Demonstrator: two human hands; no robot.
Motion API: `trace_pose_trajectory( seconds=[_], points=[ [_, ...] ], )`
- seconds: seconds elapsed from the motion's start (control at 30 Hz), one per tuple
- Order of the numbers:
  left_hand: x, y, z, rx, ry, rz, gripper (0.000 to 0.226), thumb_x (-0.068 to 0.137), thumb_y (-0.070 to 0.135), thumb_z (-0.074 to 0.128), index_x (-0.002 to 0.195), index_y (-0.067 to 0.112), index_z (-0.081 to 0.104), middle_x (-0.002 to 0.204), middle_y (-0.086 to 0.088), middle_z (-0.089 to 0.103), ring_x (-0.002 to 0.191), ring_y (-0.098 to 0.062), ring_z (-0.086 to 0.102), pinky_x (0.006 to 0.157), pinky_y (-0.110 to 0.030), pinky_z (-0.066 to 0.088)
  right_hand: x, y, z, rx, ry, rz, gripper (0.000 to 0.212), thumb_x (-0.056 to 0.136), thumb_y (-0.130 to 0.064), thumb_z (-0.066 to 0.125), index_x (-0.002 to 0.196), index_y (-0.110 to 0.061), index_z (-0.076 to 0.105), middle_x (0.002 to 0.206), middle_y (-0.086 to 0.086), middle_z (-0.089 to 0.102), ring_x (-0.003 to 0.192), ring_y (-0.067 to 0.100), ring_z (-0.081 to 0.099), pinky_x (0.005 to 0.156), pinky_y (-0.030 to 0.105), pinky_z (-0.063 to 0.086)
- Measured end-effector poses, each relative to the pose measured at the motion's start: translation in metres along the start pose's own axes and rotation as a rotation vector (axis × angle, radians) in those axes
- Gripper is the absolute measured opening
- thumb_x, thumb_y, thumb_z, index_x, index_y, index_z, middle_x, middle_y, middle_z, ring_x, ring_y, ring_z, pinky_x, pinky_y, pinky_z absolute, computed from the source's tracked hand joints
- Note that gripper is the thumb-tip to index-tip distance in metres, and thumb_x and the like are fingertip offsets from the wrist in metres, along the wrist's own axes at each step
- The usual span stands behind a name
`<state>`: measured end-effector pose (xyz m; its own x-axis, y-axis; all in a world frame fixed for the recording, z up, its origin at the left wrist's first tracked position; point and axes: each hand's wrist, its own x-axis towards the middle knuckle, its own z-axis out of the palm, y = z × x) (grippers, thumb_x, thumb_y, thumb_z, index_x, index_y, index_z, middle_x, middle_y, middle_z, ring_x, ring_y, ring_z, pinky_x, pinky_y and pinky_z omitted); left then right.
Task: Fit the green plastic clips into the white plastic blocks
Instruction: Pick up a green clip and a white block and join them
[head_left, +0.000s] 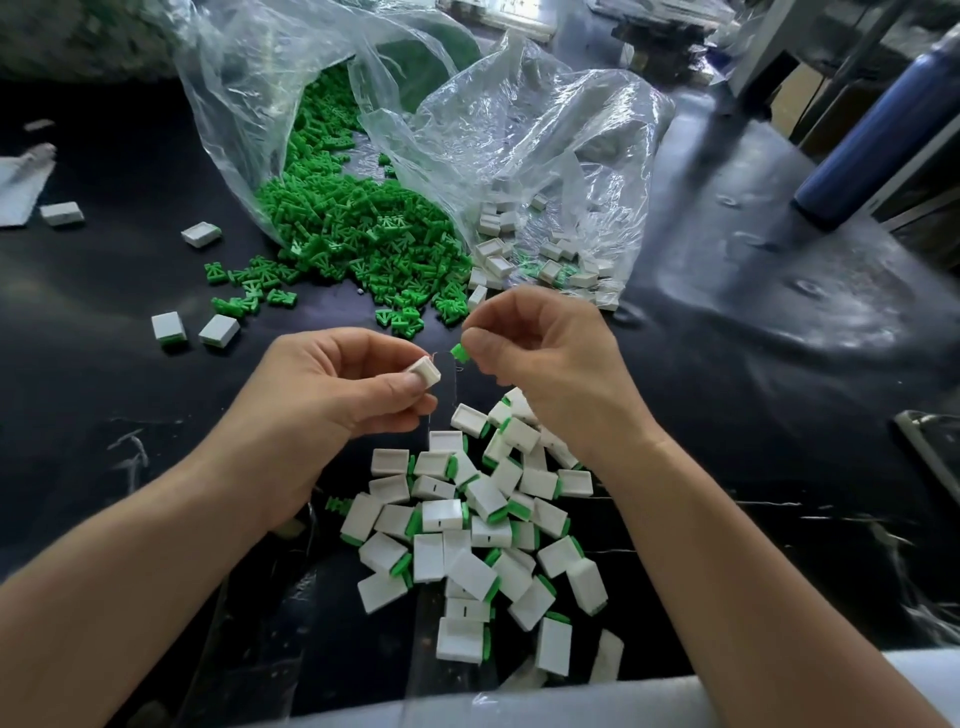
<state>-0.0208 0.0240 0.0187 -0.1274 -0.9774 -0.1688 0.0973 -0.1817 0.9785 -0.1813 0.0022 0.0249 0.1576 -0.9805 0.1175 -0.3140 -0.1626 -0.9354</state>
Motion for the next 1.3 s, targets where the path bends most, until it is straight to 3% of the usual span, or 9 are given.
trace_pose_trajectory(
  seconds=[0.3,0.7,0.83,0.93,1.07,1.17,1.3],
  points=[
    [0.000,-0.001,-0.001,-0.001,-0.001,-0.001,0.012,0.053,0.016,0.069,0.064,0.012,0.073,0.068,-0.010,0.071,0.061,-0.016,0.069,0.054,-0.019,0.054,-0.004,-0.003,0.006,0.008,-0.056,-0.001,0.020,0.083,-0.007,0.064,0.072,-0.023,0.060,0.063,0.001,0.063,0.061,0.011,0.059,0.060,0.022,0.049],
    [-0.001,0.000,0.000,0.015,0.010,-0.006,0.016,0.053,0.015,0.068,0.068,0.010,0.071,0.066,-0.010,0.070,0.057,-0.014,0.067,0.051,-0.018,0.054,-0.006,-0.002,0.008,-0.122,-0.062,-0.013,0.021,0.082,-0.010,0.066,0.069,-0.024,0.058,0.064,-0.003,0.062,0.060,0.012,0.059,0.065,0.033,0.053],
    [-0.001,0.002,-0.001,0.029,0.000,-0.001,0.014,0.054,0.015,0.069,0.067,0.010,0.073,0.067,-0.010,0.071,0.057,-0.013,0.066,0.051,-0.018,0.053,-0.007,-0.002,0.009,-0.121,-0.147,0.086,0.022,0.090,-0.017,0.057,0.070,-0.025,0.058,0.060,-0.007,0.061,0.052,0.003,0.057,0.059,0.023,0.050],
    [-0.002,0.003,-0.001,0.027,-0.007,-0.009,0.014,0.054,0.017,0.069,0.066,0.012,0.073,0.066,-0.009,0.070,0.057,-0.014,0.066,0.051,-0.018,0.054,-0.009,-0.003,0.010,-0.213,-0.182,0.076,0.026,0.093,-0.021,0.052,0.067,-0.023,0.055,0.058,-0.008,0.057,0.051,-0.002,0.054,0.059,0.026,0.048],
    [-0.002,0.003,-0.001,0.010,-0.043,-0.053,0.018,0.058,0.015,0.066,0.073,0.009,0.071,0.069,-0.012,0.071,0.058,-0.017,0.068,0.049,-0.019,0.053,-0.010,-0.005,0.010,-0.269,-0.189,0.023,0.029,0.093,-0.019,0.050,0.065,-0.026,0.050,0.063,-0.005,0.055,0.063,0.013,0.053,0.065,0.034,0.047],
    [-0.003,0.003,-0.001,0.045,-0.060,-0.053,0.027,0.058,0.015,0.065,0.081,0.001,0.068,0.068,-0.012,0.071,0.056,-0.016,0.067,0.048,-0.018,0.052,-0.011,-0.006,0.009,-0.284,-0.200,0.018,0.029,0.093,-0.019,0.049,0.065,-0.024,0.050,0.061,-0.006,0.054,0.062,0.014,0.052,0.065,0.035,0.046],
    [-0.005,0.005,-0.001,0.146,-0.085,0.041,0.023,0.059,0.015,0.065,0.077,0.001,0.068,0.065,-0.015,0.070,0.051,-0.015,0.065,0.046,-0.019,0.051,-0.011,-0.008,0.007,-0.368,-0.245,-0.009,0.035,0.093,-0.017,0.049,0.060,-0.026,0.043,0.063,-0.001,0.053,0.065,0.020,0.052,0.062,0.032,0.042]
  ],
)
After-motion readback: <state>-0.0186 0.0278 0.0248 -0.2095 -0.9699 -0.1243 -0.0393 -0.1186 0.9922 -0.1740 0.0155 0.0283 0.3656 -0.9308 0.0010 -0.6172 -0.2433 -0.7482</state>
